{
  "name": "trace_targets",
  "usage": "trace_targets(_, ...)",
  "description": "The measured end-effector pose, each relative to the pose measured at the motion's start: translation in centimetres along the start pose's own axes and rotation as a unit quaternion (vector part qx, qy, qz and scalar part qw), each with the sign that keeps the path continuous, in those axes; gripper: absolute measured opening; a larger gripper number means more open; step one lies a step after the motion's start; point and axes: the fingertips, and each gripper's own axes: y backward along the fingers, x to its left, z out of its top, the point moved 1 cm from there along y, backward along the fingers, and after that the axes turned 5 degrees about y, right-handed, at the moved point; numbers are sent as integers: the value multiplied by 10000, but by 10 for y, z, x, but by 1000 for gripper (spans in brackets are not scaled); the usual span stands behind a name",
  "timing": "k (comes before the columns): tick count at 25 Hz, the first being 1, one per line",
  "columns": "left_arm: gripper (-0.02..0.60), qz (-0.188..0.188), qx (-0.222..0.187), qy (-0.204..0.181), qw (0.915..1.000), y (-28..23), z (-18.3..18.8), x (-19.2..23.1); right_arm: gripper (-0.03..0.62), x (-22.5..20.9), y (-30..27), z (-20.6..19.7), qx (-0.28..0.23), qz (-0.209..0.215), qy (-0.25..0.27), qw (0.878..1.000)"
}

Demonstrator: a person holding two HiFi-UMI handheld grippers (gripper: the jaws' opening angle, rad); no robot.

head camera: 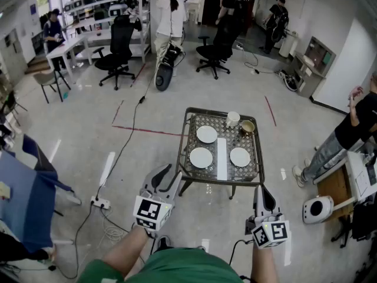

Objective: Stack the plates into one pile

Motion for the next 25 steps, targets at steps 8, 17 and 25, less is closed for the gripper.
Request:
trace_targets(8,143,52,21,3,10000,-8,-7,-6,21,-10,1,-7,23,36,28,10000)
trace_targets(17,143,174,5,5,9998,-15,-14,-46,23,-51,26,-9,-163,64,-49,9998)
trace_targets(25,143,455,190,230,9985,-18,-24,-76,25,-92,40,-21,-79,252,-167,9995)
